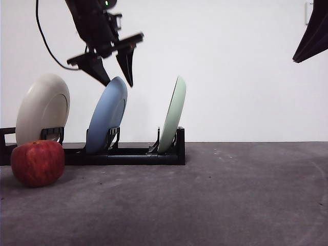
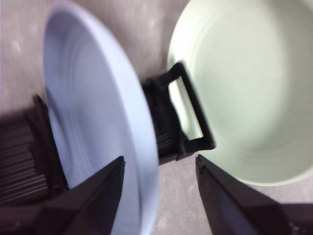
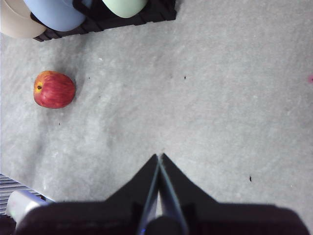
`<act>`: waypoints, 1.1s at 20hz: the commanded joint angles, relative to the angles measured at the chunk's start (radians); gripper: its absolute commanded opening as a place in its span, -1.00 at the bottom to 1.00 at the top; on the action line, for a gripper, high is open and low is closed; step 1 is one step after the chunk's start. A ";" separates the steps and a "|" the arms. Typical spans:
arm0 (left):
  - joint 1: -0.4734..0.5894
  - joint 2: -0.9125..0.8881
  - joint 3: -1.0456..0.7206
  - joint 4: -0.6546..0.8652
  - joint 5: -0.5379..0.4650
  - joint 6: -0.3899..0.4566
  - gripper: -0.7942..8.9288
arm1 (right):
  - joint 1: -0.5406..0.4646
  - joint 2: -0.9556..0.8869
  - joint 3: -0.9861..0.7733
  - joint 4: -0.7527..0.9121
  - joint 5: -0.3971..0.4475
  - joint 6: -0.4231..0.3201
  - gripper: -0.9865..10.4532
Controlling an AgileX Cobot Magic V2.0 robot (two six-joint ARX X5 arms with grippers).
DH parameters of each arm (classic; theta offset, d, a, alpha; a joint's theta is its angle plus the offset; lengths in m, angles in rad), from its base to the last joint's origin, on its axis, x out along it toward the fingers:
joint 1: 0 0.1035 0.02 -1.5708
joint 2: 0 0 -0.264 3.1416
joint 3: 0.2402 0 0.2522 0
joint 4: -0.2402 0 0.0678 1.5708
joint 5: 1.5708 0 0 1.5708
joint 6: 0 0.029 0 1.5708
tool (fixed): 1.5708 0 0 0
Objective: Take the blue plate from the plate rack,put the plate on the table,take the apple from the table,put the apple in the plate
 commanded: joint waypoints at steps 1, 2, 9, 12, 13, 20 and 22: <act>0.002 0.010 0.002 0.004 -0.003 0.012 -0.33 | 0.002 0.002 0.004 -0.004 0.000 -0.013 -0.83; 0.002 0.010 0.002 0.009 -0.003 0.011 -0.33 | 0.002 0.002 0.004 -0.004 0.000 -0.014 -0.83; 0.002 0.010 0.003 0.002 -0.002 0.010 -0.74 | 0.002 0.002 0.004 -0.005 0.027 -0.014 -0.83; 0.002 0.010 0.005 -0.007 0.010 0.010 -0.85 | 0.002 0.003 0.004 -0.004 0.046 -0.014 -0.83; 0.002 0.009 0.011 -0.016 0.020 0.010 -0.85 | 0.002 0.003 0.004 -0.004 0.069 -0.014 -0.83; 0.002 0.007 0.177 -0.145 0.031 0.014 -0.85 | 0.002 0.003 0.004 -0.004 0.117 -0.014 -0.83; 0.001 0.006 0.249 -0.198 0.032 0.014 -0.85 | 0.002 0.003 0.004 -0.004 0.117 -0.014 -0.83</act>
